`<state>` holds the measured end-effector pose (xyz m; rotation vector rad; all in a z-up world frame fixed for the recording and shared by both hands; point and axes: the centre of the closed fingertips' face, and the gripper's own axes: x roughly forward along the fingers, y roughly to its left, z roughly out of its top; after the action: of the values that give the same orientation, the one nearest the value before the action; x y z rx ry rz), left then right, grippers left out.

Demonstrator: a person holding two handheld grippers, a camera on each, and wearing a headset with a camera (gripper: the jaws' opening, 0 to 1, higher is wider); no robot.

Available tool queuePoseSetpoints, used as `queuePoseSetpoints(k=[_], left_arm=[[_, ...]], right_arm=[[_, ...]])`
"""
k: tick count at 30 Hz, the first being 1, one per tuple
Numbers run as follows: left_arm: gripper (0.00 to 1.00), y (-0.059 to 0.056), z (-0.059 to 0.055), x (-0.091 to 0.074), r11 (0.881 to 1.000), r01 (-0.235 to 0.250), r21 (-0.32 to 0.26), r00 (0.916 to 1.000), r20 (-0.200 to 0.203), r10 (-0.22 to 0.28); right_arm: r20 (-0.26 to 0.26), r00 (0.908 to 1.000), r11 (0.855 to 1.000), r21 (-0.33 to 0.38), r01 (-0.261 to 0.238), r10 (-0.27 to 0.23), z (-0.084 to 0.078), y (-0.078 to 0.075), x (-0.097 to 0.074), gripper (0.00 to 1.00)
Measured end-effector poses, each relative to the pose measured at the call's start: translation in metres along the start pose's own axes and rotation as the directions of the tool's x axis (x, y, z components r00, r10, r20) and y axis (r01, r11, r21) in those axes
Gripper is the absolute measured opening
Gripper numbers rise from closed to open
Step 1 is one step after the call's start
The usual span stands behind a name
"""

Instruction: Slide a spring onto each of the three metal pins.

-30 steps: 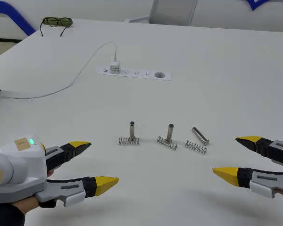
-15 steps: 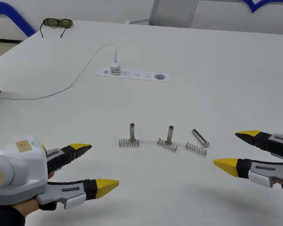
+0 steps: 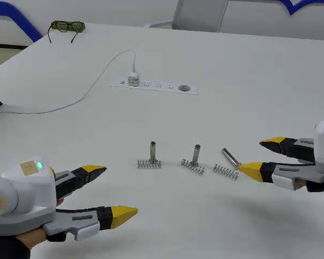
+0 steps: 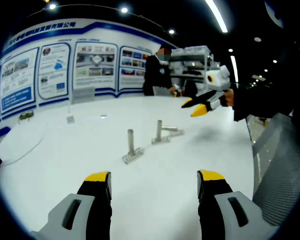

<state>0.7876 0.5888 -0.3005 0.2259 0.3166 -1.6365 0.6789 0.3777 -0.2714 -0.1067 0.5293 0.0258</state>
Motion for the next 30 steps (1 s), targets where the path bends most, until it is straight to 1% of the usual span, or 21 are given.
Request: queuePoseSetpoints(k=[5, 7, 11, 15, 16, 21, 24, 30], left_arm=[[0.71, 0.000, 0.000, 0.000, 1.000, -0.002, -0.002, 1.0000, 0.001, 0.002], [0.71, 0.000, -0.001, 0.000, 1.000, -0.002, -0.003, 1.0000, 0.000, 0.002], [0.70, 0.000, -0.002, 0.000, 1.000, -0.003, -0.005, 1.0000, 0.000, 0.003], [0.70, 0.001, -0.003, 0.000, 1.000, -0.006, -0.007, 1.0000, 0.000, 0.006], [0.70, 0.001, -0.003, 0.000, 1.000, -0.007, -0.008, 1.0000, 0.001, 0.007], [0.70, 0.001, -0.003, 0.000, 1.000, -0.007, -0.010, 1.0000, 0.001, 0.007], [0.70, 0.000, -0.003, 0.000, 1.000, -0.005, -0.011, 1.0000, 0.001, 0.005], [0.69, -0.003, -0.003, 0.001, 1.000, 0.000, -0.012, 1.0000, 0.000, 0.000]], right_arm=[[-0.031, 0.9994, 1.000, 0.009, 0.015, -0.014, 0.004, -0.009, 0.011, 0.45], [-0.047, 0.9986, 1.000, 0.008, 0.024, -0.023, 0.004, -0.012, 0.017, 0.42], [-0.061, 0.9978, 1.000, 0.015, 0.027, -0.026, 0.006, -0.014, 0.027, 0.37], [-0.088, 0.9954, 0.999, 0.031, 0.041, -0.038, 0.003, -0.018, 0.036, 0.33], [-0.104, 0.9935, 0.998, 0.039, 0.050, -0.046, 0.000, -0.020, 0.039, 0.32], [-0.149, 0.9868, 0.996, 0.058, 0.072, -0.063, -0.008, -0.025, 0.046, 0.30], [-0.169, 0.9834, 0.994, 0.075, 0.079, -0.065, -0.012, -0.027, 0.051, 0.28], [-0.207, 0.9759, 0.992, 0.089, 0.088, -0.068, -0.018, -0.025, 0.061, 0.25]])
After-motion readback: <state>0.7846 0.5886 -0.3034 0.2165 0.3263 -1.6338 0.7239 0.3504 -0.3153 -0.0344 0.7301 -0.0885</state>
